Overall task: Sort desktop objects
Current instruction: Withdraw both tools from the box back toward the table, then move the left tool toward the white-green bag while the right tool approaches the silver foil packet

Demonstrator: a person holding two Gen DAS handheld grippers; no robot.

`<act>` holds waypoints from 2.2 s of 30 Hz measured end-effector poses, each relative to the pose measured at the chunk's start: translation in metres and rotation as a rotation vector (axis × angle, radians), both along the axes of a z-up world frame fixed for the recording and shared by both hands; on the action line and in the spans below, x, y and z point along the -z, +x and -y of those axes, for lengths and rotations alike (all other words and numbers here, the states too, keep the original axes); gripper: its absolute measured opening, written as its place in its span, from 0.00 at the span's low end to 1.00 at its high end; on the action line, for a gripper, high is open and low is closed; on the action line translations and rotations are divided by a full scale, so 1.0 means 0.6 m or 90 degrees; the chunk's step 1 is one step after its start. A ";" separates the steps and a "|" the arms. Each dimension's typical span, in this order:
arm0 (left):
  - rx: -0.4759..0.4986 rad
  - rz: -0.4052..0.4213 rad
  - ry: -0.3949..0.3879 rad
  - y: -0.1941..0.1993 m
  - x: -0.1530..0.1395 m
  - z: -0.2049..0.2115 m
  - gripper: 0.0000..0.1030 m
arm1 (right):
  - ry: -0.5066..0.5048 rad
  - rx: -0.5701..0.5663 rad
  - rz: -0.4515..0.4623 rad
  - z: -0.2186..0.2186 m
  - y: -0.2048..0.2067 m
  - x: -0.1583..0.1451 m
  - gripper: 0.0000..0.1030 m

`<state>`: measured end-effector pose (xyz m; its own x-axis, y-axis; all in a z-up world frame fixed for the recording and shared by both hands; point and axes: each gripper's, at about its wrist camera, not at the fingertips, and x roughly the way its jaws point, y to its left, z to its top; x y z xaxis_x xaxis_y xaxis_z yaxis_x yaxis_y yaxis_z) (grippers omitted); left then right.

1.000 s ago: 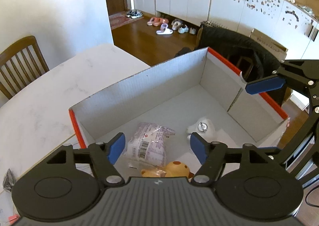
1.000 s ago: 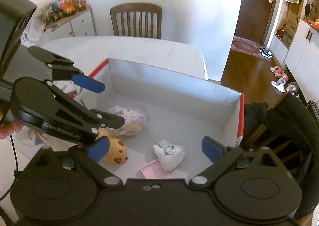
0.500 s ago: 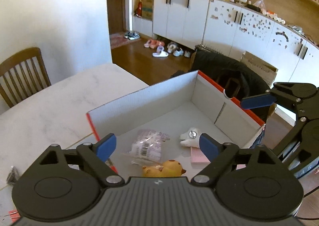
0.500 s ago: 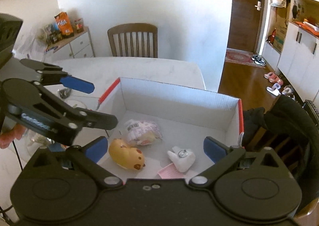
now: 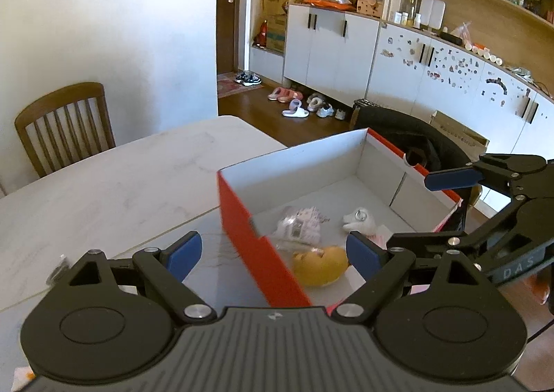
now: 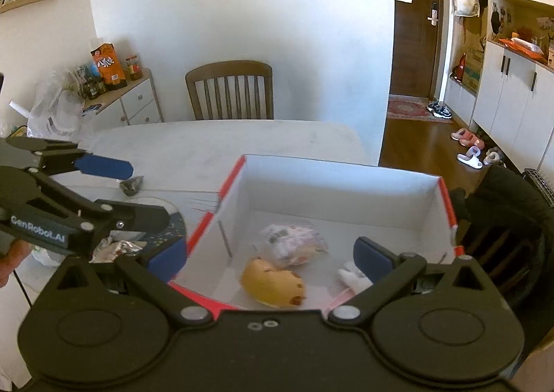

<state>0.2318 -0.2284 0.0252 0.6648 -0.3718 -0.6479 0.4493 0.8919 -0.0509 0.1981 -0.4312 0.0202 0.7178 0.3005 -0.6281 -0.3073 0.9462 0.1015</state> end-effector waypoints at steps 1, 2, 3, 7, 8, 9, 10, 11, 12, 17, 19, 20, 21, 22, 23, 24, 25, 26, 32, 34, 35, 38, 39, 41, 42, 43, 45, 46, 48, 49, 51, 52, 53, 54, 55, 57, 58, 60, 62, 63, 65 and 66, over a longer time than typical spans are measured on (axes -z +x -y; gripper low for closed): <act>-0.005 0.003 -0.002 -0.006 -0.001 -0.011 0.88 | 0.000 0.004 0.005 -0.008 -0.004 0.000 0.99; -0.010 0.004 -0.003 -0.011 -0.003 -0.022 0.88 | -0.001 0.007 0.009 -0.017 -0.008 -0.001 0.99; -0.014 0.007 -0.006 -0.017 -0.004 -0.034 0.88 | -0.003 0.008 0.012 -0.026 -0.011 -0.001 0.99; -0.027 0.014 -0.008 -0.038 -0.006 -0.072 0.88 | -0.011 0.001 0.018 -0.064 -0.025 -0.002 0.99; -0.030 0.014 -0.008 -0.042 -0.005 -0.083 0.88 | -0.012 -0.002 0.019 -0.073 -0.029 -0.001 0.99; -0.032 0.011 -0.009 -0.047 -0.004 -0.094 0.88 | -0.013 -0.004 0.020 -0.083 -0.032 -0.001 0.99; -0.033 0.008 -0.011 -0.051 -0.003 -0.103 0.88 | -0.014 -0.007 0.022 -0.093 -0.035 0.000 0.99; -0.034 0.006 -0.013 -0.056 -0.001 -0.113 0.88 | -0.014 -0.010 0.023 -0.102 -0.038 0.000 0.99; -0.036 0.004 -0.015 -0.060 0.000 -0.123 0.88 | -0.014 -0.013 0.022 -0.113 -0.040 0.001 0.99; -0.049 0.000 -0.010 -0.085 0.012 -0.169 0.88 | -0.015 -0.023 0.018 -0.159 -0.049 0.007 0.99; -0.054 -0.002 -0.012 -0.094 0.016 -0.188 0.88 | -0.012 -0.026 0.014 -0.178 -0.049 0.009 0.99; -0.057 -0.003 -0.013 -0.098 0.018 -0.196 0.88 | -0.012 -0.027 0.012 -0.187 -0.050 0.010 0.99; -0.059 -0.003 -0.014 -0.102 0.020 -0.207 0.88 | -0.011 -0.029 0.011 -0.196 -0.050 0.011 0.99; -0.062 -0.004 -0.014 -0.105 0.021 -0.215 0.88 | -0.010 -0.030 0.010 -0.204 -0.050 0.012 0.99; -0.066 -0.004 -0.015 -0.109 0.023 -0.224 0.88 | -0.010 -0.032 0.009 -0.213 -0.051 0.013 0.99; -0.070 -0.006 -0.017 -0.112 0.025 -0.234 0.88 | -0.009 -0.034 0.008 -0.221 -0.051 0.015 0.99; -0.074 -0.008 -0.019 -0.115 0.027 -0.242 0.88 | -0.008 -0.036 0.007 -0.230 -0.051 0.017 0.99; -0.078 -0.008 -0.020 -0.118 0.029 -0.251 0.88 | -0.007 -0.037 0.006 -0.236 -0.051 0.018 0.99; -0.101 -0.010 -0.019 -0.133 0.046 -0.299 0.88 | -0.005 -0.045 0.000 -0.276 -0.048 0.028 0.99; -0.110 -0.009 -0.016 -0.139 0.055 -0.314 0.88 | -0.006 -0.049 -0.003 -0.287 -0.047 0.033 0.99; -0.113 -0.011 -0.015 -0.141 0.059 -0.320 0.88 | -0.008 -0.050 -0.005 -0.292 -0.046 0.035 0.99; -0.123 -0.021 -0.017 -0.146 0.075 -0.340 0.88 | -0.016 -0.053 -0.011 -0.307 -0.042 0.043 0.99; -0.124 -0.025 -0.017 -0.147 0.080 -0.345 0.88 | -0.021 -0.053 -0.013 -0.312 -0.041 0.047 0.99; -0.126 -0.031 -0.015 -0.148 0.090 -0.353 0.88 | -0.026 -0.053 -0.017 -0.321 -0.038 0.055 0.99; -0.127 -0.033 -0.012 -0.149 0.095 -0.356 0.88 | -0.028 -0.053 -0.020 -0.325 -0.036 0.059 0.99; -0.127 -0.033 -0.010 -0.150 0.099 -0.358 0.88 | -0.030 -0.052 -0.023 -0.329 -0.033 0.063 0.99; -0.132 -0.032 0.000 -0.149 0.108 -0.363 0.88 | -0.031 -0.051 -0.025 -0.334 -0.029 0.071 0.99; -0.136 -0.031 0.004 -0.148 0.113 -0.366 0.88 | -0.031 -0.050 -0.028 -0.337 -0.025 0.076 0.99; -0.144 -0.027 0.013 -0.146 0.121 -0.374 0.88 | -0.030 -0.054 -0.035 -0.344 -0.018 0.084 0.99; -0.149 -0.027 0.017 -0.144 0.124 -0.378 0.88 | -0.033 -0.056 -0.038 -0.348 -0.015 0.089 0.99; -0.163 -0.030 0.020 -0.139 0.131 -0.391 0.88 | -0.041 -0.061 -0.043 -0.357 -0.008 0.098 0.99; -0.173 -0.033 0.020 -0.135 0.134 -0.398 0.88 | -0.044 -0.064 -0.046 -0.361 -0.005 0.103 0.99; -0.183 -0.037 0.020 -0.130 0.137 -0.405 0.88 | -0.048 -0.065 -0.049 -0.366 -0.001 0.108 0.99; -0.193 -0.039 0.019 -0.125 0.139 -0.411 0.88 | -0.050 -0.067 -0.053 -0.370 0.003 0.114 0.99; -0.204 -0.042 0.021 -0.121 0.142 -0.418 0.88 | -0.051 -0.070 -0.055 -0.373 0.005 0.118 0.99; -0.221 -0.050 0.026 -0.112 0.150 -0.428 0.88 | -0.055 -0.073 -0.063 -0.381 0.012 0.127 0.99; -0.227 -0.055 0.028 -0.109 0.154 -0.432 0.88 | -0.057 -0.075 -0.066 -0.385 0.014 0.132 0.99; -0.241 -0.066 0.033 -0.103 0.164 -0.438 0.88 | -0.061 -0.079 -0.074 -0.391 0.022 0.142 0.99; -0.257 -0.076 0.038 -0.098 0.174 -0.441 0.88 | -0.063 -0.081 -0.079 -0.398 0.029 0.150 0.99; -0.266 -0.083 0.038 -0.096 0.180 -0.444 0.88 | -0.064 -0.081 -0.082 -0.401 0.033 0.155 0.99; -0.285 -0.100 0.030 -0.090 0.190 -0.449 0.88 | -0.067 -0.078 -0.089 -0.406 0.041 0.164 0.99; -0.293 -0.109 0.024 -0.088 0.195 -0.453 0.88 | -0.067 -0.078 -0.094 -0.408 0.045 0.169 0.98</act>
<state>0.1791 0.0432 -0.0918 0.6372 -0.0387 -0.7698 -0.0041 0.9986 -0.0536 0.2252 -0.1861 -0.0811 0.5778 0.3063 -0.7565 -0.4094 0.9106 0.0560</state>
